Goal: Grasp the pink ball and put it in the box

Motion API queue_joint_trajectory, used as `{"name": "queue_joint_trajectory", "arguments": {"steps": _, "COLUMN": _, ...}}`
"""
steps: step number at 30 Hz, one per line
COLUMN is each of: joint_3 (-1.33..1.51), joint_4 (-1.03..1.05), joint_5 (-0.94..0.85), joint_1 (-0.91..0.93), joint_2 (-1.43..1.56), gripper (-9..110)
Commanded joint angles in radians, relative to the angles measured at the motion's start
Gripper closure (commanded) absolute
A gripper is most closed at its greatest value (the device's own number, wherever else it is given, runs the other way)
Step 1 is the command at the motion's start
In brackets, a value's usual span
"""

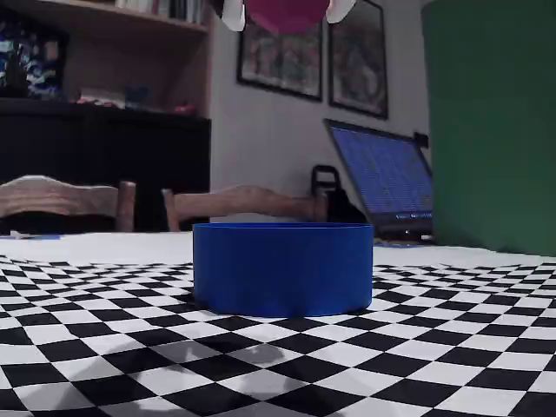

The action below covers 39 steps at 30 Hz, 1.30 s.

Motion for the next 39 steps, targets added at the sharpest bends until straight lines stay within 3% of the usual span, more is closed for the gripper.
{"name": "queue_joint_trajectory", "arguments": {"steps": 1, "joint_3": -0.061, "joint_4": -0.021, "joint_5": 0.006, "joint_1": 0.009, "joint_2": -0.017, "gripper": 101}}
{"name": "queue_joint_trajectory", "arguments": {"steps": 39, "joint_3": -0.350, "joint_4": -0.107, "joint_5": -0.003, "joint_1": 0.009, "joint_2": -0.491, "gripper": 101}}
